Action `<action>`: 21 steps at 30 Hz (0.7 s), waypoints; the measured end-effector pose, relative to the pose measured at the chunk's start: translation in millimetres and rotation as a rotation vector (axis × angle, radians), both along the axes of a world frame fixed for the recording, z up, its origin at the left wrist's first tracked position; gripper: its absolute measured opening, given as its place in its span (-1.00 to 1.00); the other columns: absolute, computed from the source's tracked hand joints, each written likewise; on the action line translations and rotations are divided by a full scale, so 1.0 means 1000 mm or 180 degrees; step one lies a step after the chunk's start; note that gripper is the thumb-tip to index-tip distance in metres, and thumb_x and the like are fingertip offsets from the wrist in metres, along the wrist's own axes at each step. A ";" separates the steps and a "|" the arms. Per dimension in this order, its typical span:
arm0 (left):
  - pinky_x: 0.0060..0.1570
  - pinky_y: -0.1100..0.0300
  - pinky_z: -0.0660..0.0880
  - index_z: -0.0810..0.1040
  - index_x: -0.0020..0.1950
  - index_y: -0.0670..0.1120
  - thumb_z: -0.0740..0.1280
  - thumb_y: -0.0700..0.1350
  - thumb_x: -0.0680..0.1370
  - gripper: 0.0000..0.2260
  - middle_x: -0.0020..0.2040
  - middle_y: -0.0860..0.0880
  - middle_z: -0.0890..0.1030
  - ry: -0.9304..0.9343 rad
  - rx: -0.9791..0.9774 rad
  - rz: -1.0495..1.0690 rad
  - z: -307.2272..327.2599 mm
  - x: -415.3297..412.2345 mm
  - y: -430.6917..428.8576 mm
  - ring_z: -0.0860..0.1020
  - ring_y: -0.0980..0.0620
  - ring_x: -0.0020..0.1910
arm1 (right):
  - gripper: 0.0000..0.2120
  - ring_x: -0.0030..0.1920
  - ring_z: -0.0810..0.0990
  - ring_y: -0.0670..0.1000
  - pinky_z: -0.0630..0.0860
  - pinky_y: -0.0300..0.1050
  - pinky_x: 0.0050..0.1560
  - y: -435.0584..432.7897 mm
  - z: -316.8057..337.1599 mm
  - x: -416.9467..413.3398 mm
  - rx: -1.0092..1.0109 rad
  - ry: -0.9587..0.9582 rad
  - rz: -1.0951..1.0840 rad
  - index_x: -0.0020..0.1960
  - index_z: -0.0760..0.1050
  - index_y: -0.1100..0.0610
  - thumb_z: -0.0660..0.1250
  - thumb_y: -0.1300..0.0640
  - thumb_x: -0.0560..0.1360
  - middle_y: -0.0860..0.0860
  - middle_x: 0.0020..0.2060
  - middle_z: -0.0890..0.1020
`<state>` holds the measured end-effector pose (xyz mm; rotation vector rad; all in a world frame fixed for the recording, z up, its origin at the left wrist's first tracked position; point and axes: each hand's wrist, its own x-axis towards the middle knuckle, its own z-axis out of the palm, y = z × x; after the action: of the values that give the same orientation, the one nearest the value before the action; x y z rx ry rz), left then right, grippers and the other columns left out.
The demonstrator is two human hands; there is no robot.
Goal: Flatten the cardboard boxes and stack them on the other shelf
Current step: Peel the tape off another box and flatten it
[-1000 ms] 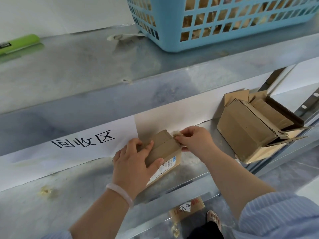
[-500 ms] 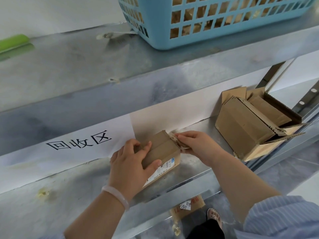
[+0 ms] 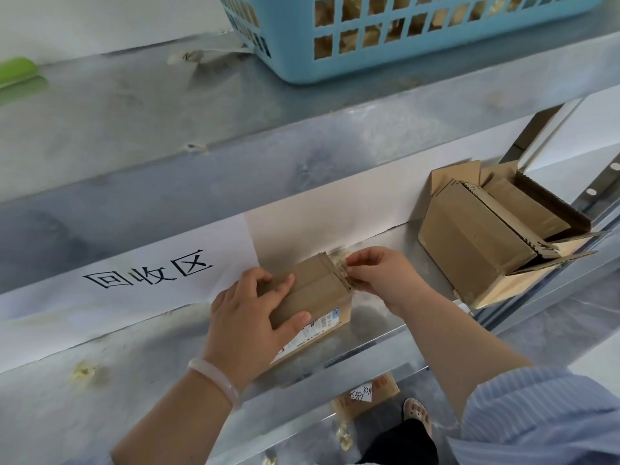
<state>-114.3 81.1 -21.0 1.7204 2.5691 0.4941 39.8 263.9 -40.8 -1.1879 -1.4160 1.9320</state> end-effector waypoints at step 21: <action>0.37 0.05 0.21 0.40 0.42 0.12 0.17 0.44 0.42 -0.33 0.25 0.11 0.41 -0.0421 -0.0031 -0.0022 0.011 -0.005 -0.003 0.41 0.06 0.22 | -0.74 -0.12 0.56 -0.13 0.44 -0.26 -0.18 0.025 -0.008 0.019 0.1816 -0.1783 -0.0011 0.19 0.55 -0.07 0.40 0.00 0.50 -0.09 0.00 0.59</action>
<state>-118.8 78.2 -10.4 1.6336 2.4696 0.5737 58.5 288.5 -49.0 -1.4758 -2.0531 1.0827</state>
